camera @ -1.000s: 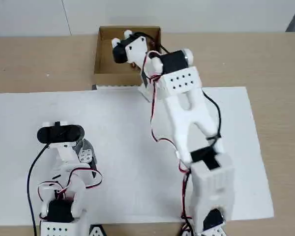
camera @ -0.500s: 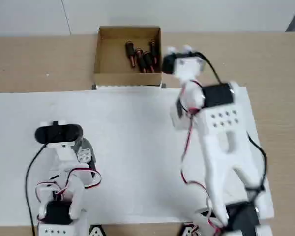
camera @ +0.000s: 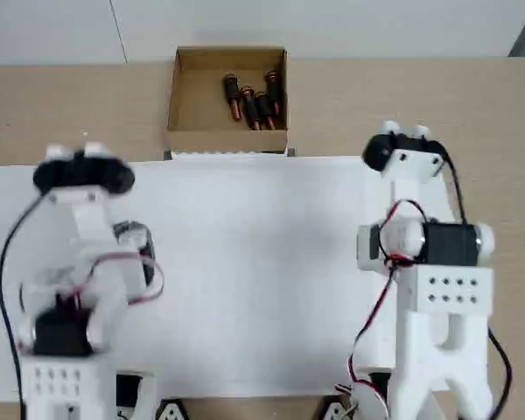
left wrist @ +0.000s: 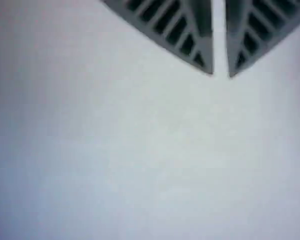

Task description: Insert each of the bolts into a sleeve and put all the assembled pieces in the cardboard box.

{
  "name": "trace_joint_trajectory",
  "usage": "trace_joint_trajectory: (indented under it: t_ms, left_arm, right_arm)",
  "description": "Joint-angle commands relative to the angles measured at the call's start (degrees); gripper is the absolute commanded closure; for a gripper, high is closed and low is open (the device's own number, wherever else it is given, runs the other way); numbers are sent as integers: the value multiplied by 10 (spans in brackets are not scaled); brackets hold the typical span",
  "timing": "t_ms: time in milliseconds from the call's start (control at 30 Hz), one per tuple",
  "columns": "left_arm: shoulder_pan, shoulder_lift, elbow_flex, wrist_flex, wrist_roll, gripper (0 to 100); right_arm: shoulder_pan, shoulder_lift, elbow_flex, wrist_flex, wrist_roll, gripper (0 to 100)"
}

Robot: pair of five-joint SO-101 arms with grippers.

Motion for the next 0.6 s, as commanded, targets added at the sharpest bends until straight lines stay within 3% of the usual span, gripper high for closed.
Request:
trace_joint_trajectory:
  t_ms: [0,133,300,567]
  left_arm:
    - [-5,114,-99,44,25,994]
    - [-63,185,-131,51,94,994]
    - [-127,254,-145,59,98,994]
    - [-138,353,-145,56,98,994]
  right_arm:
    - [34,-41,8,-8,-2,995]
    - [70,-70,35,-11,-2,995]
    - [105,-106,83,-11,-2,995]
    - [111,-166,122,-28,-2,995]
